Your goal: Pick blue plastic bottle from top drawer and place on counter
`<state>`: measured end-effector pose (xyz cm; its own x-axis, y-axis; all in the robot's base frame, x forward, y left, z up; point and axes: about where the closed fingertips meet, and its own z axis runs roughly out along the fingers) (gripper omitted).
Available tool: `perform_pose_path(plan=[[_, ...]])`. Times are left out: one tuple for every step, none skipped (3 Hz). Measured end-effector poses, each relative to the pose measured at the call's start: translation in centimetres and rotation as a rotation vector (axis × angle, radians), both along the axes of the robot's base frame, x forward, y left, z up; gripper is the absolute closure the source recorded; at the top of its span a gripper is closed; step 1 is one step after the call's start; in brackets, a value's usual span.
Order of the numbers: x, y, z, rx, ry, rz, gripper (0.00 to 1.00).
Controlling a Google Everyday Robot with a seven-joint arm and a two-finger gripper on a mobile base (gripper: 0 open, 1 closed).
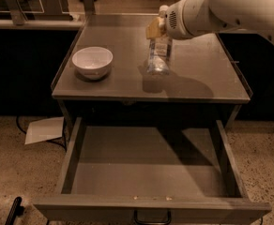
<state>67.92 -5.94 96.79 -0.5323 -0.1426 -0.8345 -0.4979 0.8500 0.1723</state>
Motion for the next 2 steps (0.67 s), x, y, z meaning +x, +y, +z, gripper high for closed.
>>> perform_pose_path(plan=[[1.8, 0.0, -1.4, -0.017, 0.037, -0.014, 1.0], [2.9, -0.4, -3.5, -0.026, 0.079, -0.035, 1.0]])
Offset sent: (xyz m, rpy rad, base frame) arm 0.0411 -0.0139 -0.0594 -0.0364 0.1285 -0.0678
